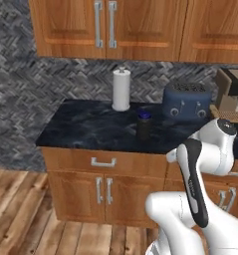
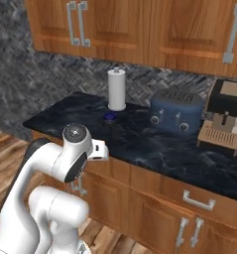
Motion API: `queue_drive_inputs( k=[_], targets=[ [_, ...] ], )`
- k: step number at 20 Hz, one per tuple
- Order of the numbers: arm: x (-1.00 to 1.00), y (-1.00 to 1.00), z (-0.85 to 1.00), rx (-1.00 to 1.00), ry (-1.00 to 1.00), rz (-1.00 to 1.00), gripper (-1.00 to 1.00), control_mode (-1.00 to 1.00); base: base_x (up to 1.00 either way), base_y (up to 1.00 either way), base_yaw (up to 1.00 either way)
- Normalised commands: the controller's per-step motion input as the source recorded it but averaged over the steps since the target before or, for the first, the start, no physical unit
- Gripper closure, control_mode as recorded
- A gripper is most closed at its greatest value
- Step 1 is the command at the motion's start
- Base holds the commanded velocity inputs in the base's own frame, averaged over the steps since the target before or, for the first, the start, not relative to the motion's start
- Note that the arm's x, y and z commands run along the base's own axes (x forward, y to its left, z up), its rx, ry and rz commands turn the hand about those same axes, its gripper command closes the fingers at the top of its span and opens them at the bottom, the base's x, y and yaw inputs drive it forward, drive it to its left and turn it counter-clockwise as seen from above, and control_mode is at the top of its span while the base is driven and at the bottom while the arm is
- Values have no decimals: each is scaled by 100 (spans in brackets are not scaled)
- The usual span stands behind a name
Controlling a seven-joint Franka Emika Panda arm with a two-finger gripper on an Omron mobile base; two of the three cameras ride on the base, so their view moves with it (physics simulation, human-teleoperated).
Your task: Move the drinks to the dining counter.
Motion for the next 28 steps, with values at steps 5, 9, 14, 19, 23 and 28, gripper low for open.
queue_drive_inputs(
  k=[5,9,14,19,23,28],
  targets=[
    [0,0,0,0,0,0,-100,100,5,0,-40],
    [0,0,0,0,0,0,-100,100,16,23,-29],
    [0,0,0,0,0,0,-100,100,0,45,-17],
    [0,0,0,0,0,0,-100,100,0,64,-9],
    [0,0,0,0,0,0,-100,100,7,59,-5],
    [0,0,0,0,0,0,-100,100,26,23,-2]
  ],
)
